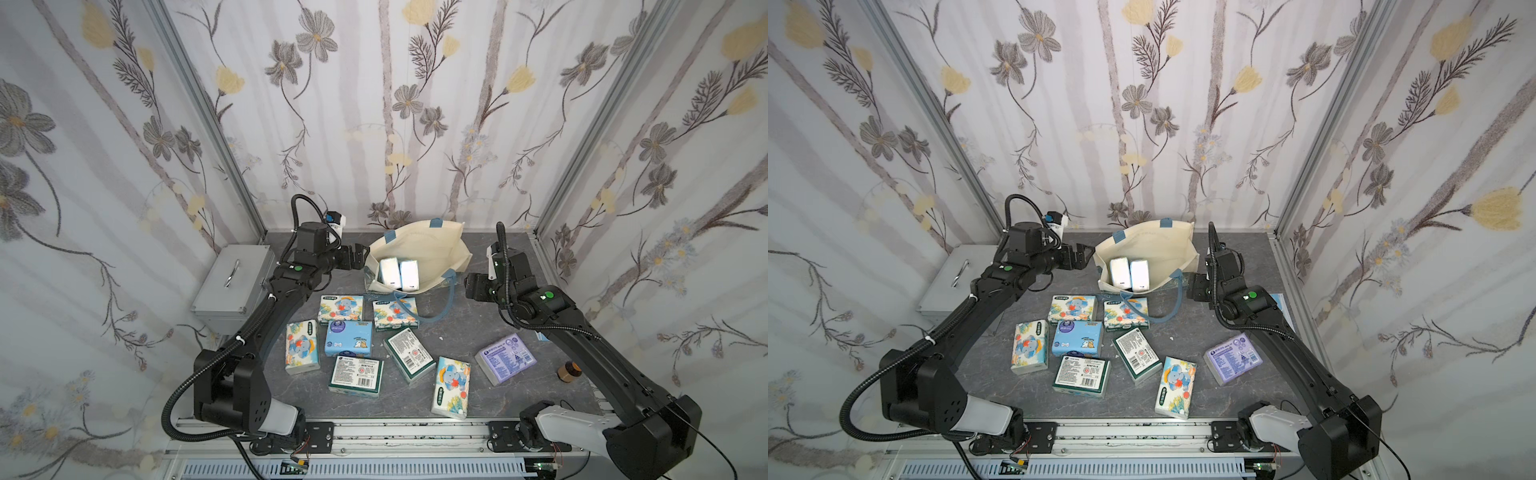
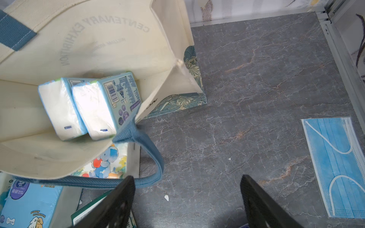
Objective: Put tissues into the canvas bag
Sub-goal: Adjust the canvas bag at the center of the board.
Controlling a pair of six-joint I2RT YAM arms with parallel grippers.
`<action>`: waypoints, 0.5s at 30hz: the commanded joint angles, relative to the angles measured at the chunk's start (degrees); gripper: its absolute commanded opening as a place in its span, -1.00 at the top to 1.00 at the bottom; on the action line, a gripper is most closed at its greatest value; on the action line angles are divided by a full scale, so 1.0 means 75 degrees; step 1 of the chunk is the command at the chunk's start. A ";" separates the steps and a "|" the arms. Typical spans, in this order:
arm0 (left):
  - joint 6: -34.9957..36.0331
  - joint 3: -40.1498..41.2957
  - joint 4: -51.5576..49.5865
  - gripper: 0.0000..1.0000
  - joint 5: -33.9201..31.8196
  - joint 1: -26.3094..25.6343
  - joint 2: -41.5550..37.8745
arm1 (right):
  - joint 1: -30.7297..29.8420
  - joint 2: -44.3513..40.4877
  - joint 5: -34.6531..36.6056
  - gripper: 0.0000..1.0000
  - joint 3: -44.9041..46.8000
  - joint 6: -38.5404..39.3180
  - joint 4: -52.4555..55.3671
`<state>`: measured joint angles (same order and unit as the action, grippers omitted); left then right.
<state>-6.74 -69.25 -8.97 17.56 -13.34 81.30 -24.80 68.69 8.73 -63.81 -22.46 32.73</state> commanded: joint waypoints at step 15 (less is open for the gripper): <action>-0.0629 0.0738 0.1739 -1.00 0.0772 0.0316 -0.0715 | 0.2188 0.0016 -0.0632 -0.99 0.0616 -0.4960 0.3979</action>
<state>-9.69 -63.88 0.49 21.28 -11.33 76.27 -10.46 68.14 8.62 -60.75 -49.17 51.22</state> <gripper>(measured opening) 0.997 0.993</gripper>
